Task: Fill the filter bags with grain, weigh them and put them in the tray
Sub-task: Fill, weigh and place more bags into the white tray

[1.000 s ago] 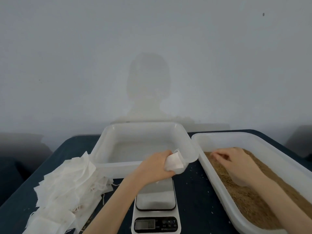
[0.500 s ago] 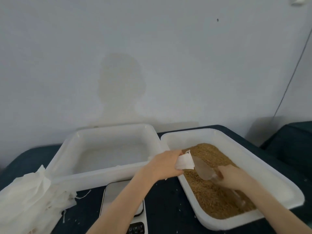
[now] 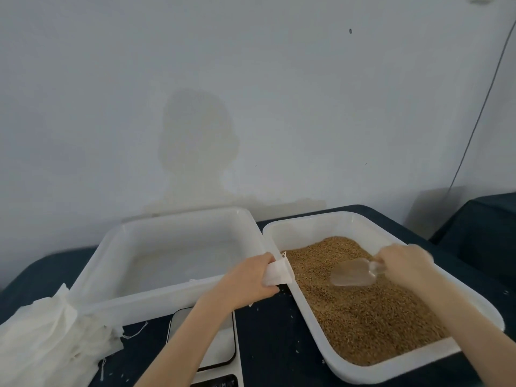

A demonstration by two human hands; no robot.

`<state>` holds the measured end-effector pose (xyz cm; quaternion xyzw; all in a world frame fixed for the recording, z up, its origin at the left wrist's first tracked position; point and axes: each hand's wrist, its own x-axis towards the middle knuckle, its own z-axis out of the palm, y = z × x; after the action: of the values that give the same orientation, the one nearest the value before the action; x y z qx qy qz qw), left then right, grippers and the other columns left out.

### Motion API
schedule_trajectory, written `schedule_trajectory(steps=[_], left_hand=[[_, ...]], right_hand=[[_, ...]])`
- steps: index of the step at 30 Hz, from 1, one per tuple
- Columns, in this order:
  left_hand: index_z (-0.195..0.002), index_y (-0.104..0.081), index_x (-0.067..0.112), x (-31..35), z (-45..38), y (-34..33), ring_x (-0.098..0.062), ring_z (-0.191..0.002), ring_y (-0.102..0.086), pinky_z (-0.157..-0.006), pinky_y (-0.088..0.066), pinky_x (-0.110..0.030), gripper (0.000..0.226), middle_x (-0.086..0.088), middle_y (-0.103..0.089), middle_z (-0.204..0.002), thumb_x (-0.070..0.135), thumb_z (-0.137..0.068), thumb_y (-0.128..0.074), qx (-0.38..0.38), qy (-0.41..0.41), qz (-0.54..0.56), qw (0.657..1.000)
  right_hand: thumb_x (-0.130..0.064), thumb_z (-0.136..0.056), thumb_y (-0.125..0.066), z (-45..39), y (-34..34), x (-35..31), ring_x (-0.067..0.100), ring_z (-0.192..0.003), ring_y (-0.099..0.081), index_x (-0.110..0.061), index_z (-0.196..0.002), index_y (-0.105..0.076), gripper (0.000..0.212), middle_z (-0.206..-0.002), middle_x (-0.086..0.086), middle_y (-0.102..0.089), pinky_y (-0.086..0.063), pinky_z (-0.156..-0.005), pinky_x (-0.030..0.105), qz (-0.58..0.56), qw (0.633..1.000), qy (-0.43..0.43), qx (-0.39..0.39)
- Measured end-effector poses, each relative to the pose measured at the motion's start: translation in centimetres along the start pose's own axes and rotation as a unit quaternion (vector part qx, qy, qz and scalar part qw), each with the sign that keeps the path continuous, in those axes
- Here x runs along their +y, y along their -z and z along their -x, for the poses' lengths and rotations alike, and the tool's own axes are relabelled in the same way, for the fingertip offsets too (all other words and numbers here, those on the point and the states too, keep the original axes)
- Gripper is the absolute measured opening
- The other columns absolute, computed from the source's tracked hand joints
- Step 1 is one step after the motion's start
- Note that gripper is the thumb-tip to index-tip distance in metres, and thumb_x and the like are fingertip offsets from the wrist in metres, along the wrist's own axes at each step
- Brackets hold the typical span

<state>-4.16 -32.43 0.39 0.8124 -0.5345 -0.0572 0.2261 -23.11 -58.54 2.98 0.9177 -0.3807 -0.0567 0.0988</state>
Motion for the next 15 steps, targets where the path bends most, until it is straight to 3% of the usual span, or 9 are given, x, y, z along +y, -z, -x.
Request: schedule_trajectory(steps=[3,6,8,12,15], left_hand=[[-0.102,-0.045,0.030,-0.4,0.3,0.1,-0.007,-0.083,-0.052,-0.070,-0.043,-0.024,0.031,0.012,-0.054,-0.094,0.036,-0.079,-0.065,0.002,0.002,0.004,1.000],[-0.103,-0.044,0.032,-0.5,0.6,0.1,-0.007,-0.083,-0.054,-0.070,-0.046,-0.025,0.032,0.013,-0.055,-0.094,0.036,-0.079,-0.065,0.002,0.006,0.003,1.000],[-0.101,-0.044,0.033,-0.6,0.7,0.1,-0.005,-0.082,-0.053,-0.068,-0.043,-0.022,0.032,0.014,-0.054,-0.091,0.036,-0.078,-0.066,0.004,0.008,0.003,1.000],[-0.097,-0.044,0.032,-1.1,1.0,0.3,-0.004,-0.077,-0.051,-0.060,-0.036,-0.018,0.029,0.014,-0.054,-0.087,0.035,-0.077,-0.066,0.010,0.015,0.008,1.000],[-0.098,-0.046,0.031,-1.7,1.3,0.6,-0.008,-0.080,-0.055,-0.066,-0.043,-0.024,0.029,0.010,-0.058,-0.091,0.035,-0.076,-0.066,0.011,0.030,0.005,0.999]], right_hand=[[-0.023,-0.083,-0.049,-0.7,0.3,-0.2,0.012,-0.074,-0.059,-0.032,-0.068,-0.063,0.022,-0.081,-0.012,-0.062,-0.052,-0.074,0.029,-0.009,1.000,0.005,-0.015],[-0.025,-0.092,-0.058,-1.2,-1.2,-1.4,0.003,-0.088,-0.063,-0.041,-0.096,-0.069,0.020,-0.100,-0.020,-0.066,-0.055,-0.083,0.025,-0.104,0.990,0.081,-0.059],[-0.023,-0.094,-0.059,-1.6,-2.4,-2.0,0.001,-0.094,-0.062,-0.036,-0.111,-0.068,0.023,-0.112,-0.018,-0.066,-0.054,-0.086,0.025,-0.176,0.976,0.101,-0.074],[-0.033,-0.092,-0.061,-1.5,-3.6,-2.1,0.002,-0.100,-0.061,-0.025,-0.118,-0.066,0.028,-0.117,-0.008,-0.068,-0.049,-0.093,0.022,-0.285,0.947,0.109,-0.099],[-0.023,-0.089,-0.067,-1.0,-3.6,-1.4,0.003,-0.104,-0.060,-0.024,-0.118,-0.066,0.030,-0.119,-0.008,-0.066,-0.046,-0.096,0.024,-0.366,0.920,0.099,-0.105]])
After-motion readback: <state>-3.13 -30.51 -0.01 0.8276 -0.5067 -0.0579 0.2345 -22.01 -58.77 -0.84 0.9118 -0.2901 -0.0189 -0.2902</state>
